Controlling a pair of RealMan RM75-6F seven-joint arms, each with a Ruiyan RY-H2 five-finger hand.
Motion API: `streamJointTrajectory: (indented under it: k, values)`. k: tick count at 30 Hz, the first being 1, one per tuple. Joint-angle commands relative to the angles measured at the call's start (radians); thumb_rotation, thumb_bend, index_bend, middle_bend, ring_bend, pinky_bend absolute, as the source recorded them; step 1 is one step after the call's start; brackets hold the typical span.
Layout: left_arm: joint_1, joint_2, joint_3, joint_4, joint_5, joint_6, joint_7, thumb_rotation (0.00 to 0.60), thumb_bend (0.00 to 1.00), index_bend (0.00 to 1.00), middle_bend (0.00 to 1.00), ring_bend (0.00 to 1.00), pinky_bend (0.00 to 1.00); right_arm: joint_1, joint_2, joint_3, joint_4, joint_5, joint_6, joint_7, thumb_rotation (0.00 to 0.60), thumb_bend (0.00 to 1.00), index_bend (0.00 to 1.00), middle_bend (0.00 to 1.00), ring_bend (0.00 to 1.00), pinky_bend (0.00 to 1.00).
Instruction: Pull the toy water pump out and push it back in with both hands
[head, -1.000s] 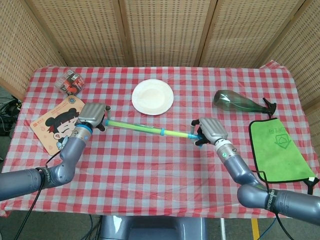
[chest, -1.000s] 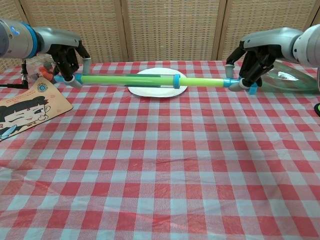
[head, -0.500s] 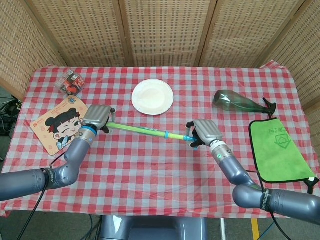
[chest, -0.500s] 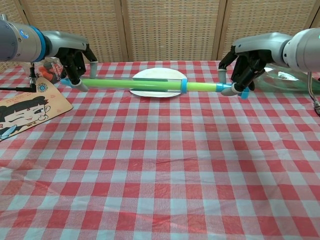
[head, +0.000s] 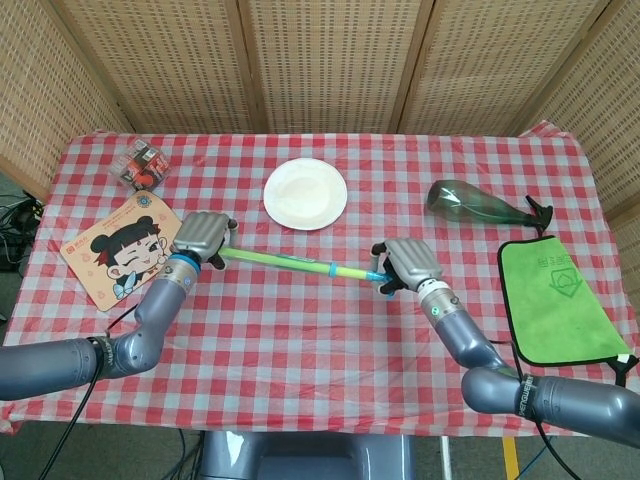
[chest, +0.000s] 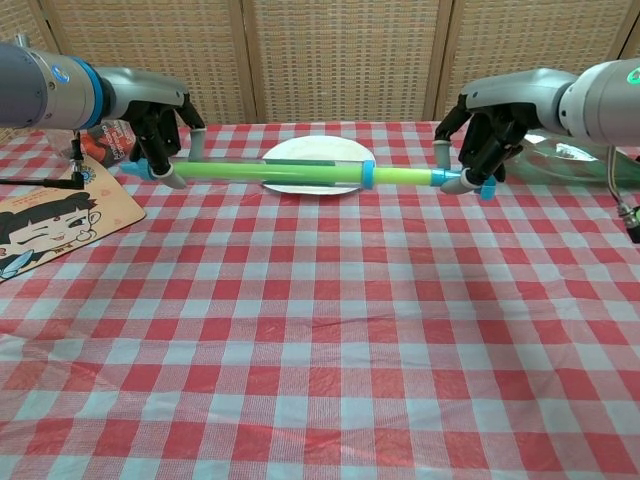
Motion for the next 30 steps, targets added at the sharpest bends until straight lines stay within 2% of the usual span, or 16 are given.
streamJointTrajectory:
  k: [1, 2, 4, 6, 7, 13, 19, 24, 28, 30]
  values:
    - [-0.009, 0.028, 0.018, -0.019, -0.026, -0.023, 0.020, 0.600, 0.28, 0.32, 0.35, 0.39, 0.28, -0.002, 0.021, -0.037, 0.005, -0.001, -0.013, -0.036, 0.600, 0.38, 0.45, 0.62, 0.58, 0.35]
    - [-0.012, 0.035, 0.020, -0.023, -0.033, -0.030, 0.022, 0.600, 0.26, 0.25, 0.24, 0.29, 0.21, 0.003, 0.029, -0.044, 0.003, 0.014, -0.022, -0.047, 0.600, 0.36, 0.37, 0.52, 0.48, 0.30]
    - [-0.013, 0.047, 0.024, -0.031, -0.043, -0.043, 0.018, 0.600, 0.22, 0.17, 0.09, 0.14, 0.10, 0.013, 0.041, -0.060, 0.000, 0.046, -0.039, -0.069, 0.600, 0.28, 0.17, 0.25, 0.18, 0.13]
    - [-0.011, 0.056, 0.023, -0.038, -0.046, -0.051, 0.006, 0.600, 0.20, 0.11, 0.02, 0.04, 0.03, 0.021, 0.049, -0.072, -0.002, 0.071, -0.046, -0.086, 0.600, 0.22, 0.07, 0.08, 0.03, 0.03]
    - [-0.008, 0.060, 0.023, -0.041, -0.044, -0.053, -0.002, 0.600, 0.20, 0.09, 0.00, 0.01, 0.01, 0.025, 0.052, -0.079, -0.004, 0.086, -0.047, -0.095, 0.600, 0.19, 0.04, 0.03, 0.00, 0.01]
    - [0.025, 0.079, 0.028, -0.071, 0.000, -0.049, -0.058, 0.600, 0.20, 0.05, 0.00, 0.00, 0.00, 0.030, 0.064, -0.107, -0.017, 0.137, -0.021, -0.124, 0.600, 0.14, 0.00, 0.00, 0.00, 0.00]
    - [0.115, 0.113, 0.029, -0.139, 0.145, 0.033, -0.153, 0.600, 0.20, 0.05, 0.00, 0.00, 0.00, -0.018, 0.090, -0.123, -0.056, 0.071, 0.068, -0.117, 0.600, 0.14, 0.00, 0.00, 0.00, 0.00]
    - [0.268, 0.111, 0.067, -0.180, 0.457, 0.254, -0.249, 0.600, 0.20, 0.07, 0.00, 0.00, 0.00, -0.130, 0.092, -0.151, -0.090, -0.142, 0.241, -0.068, 0.600, 0.13, 0.00, 0.00, 0.00, 0.00]
    - [0.424, 0.081, 0.148, -0.165, 0.740, 0.499, -0.316, 0.600, 0.20, 0.08, 0.00, 0.00, 0.00, -0.258, 0.064, -0.209, -0.069, -0.385, 0.434, -0.014, 0.600, 0.13, 0.00, 0.00, 0.00, 0.00]
    - [0.457, 0.075, 0.166, -0.156, 0.793, 0.540, -0.332, 0.600, 0.20, 0.08, 0.00, 0.00, 0.00, -0.287, 0.056, -0.222, -0.058, -0.434, 0.470, 0.000, 0.600, 0.13, 0.00, 0.00, 0.00, 0.00]
